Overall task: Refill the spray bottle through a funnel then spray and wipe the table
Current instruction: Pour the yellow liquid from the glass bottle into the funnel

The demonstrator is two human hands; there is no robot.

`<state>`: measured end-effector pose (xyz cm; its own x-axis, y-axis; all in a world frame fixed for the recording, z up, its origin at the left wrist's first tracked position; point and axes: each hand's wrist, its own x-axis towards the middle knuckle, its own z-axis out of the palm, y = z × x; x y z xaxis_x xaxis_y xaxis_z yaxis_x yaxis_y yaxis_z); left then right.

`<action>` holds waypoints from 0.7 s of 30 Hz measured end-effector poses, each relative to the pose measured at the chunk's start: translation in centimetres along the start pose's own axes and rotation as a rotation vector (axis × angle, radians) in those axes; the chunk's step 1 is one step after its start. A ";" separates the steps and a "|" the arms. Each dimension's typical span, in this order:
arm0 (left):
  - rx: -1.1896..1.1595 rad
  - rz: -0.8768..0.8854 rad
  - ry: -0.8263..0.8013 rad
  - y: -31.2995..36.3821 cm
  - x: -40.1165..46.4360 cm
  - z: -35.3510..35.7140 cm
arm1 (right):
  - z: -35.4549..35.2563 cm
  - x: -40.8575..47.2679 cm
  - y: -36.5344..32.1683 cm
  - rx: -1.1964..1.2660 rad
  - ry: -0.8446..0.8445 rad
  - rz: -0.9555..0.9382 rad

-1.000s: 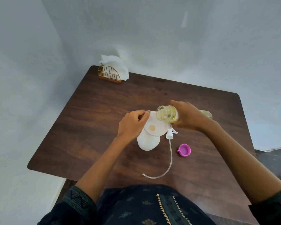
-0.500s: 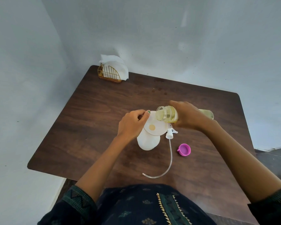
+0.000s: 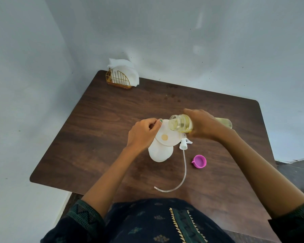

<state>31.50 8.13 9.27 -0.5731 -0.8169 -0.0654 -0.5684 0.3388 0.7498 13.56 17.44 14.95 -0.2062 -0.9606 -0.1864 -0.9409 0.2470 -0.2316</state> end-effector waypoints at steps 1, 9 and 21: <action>-0.001 0.000 0.000 0.0 0.0 0.0 | 0.0 0.0 0.0 0.001 0.000 -0.002; 0.001 0.010 -0.002 0.1 0.0 -0.1 | -0.1 0.0 -0.1 -0.001 -0.014 0.000; 0.003 0.014 -0.007 0.2 0.0 -0.1 | -0.1 0.0 0.0 -0.006 -0.015 0.003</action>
<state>31.45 8.16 9.45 -0.5851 -0.8088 -0.0594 -0.5618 0.3515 0.7489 13.55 17.44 15.11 -0.2050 -0.9579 -0.2011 -0.9420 0.2489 -0.2253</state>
